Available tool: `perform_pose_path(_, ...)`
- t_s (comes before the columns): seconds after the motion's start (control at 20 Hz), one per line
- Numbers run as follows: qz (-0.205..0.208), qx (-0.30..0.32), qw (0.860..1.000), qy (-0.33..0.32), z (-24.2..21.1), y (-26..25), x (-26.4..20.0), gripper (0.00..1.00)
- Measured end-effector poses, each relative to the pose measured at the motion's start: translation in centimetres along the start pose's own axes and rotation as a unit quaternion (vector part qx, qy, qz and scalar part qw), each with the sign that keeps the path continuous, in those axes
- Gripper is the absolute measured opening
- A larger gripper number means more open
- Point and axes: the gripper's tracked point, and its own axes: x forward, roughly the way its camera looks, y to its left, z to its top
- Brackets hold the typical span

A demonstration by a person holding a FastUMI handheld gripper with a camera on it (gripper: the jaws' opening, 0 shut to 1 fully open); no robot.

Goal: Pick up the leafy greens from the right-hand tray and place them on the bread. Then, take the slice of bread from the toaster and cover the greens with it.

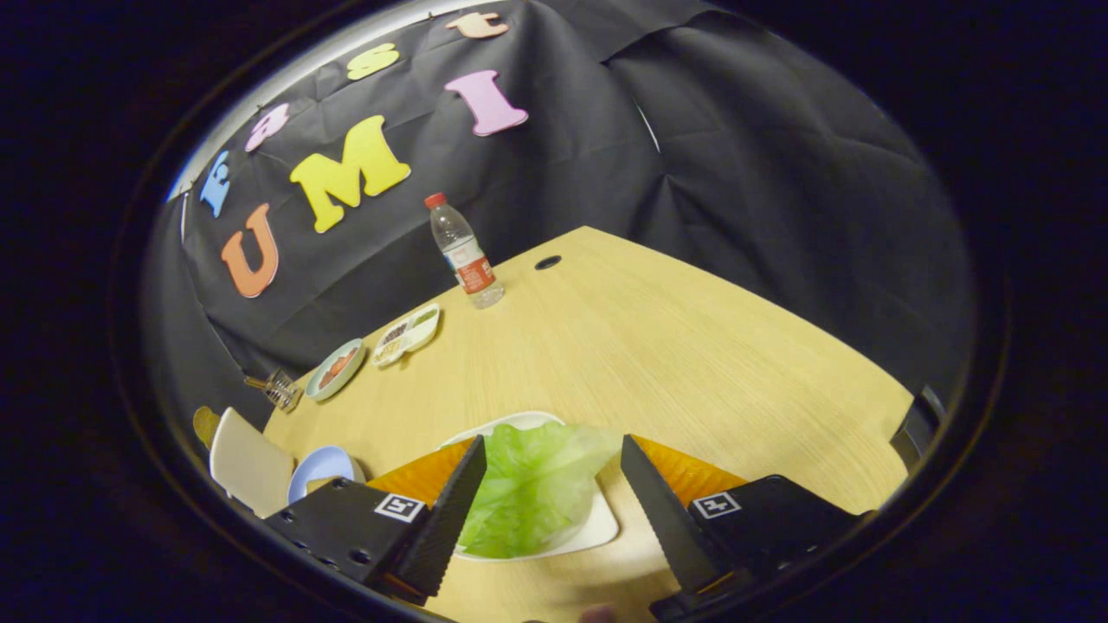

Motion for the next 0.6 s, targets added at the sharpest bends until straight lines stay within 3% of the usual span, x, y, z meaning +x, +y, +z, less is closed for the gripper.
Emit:
perform_pose_path(0.25,-0.002,0.053,0.998,0.019,-0.5,-0.2,1.0,0.96)
perform_pose_path(0.6,0.003,0.07,0.997,0.014,0.0,-0.2,1.3,0.93)
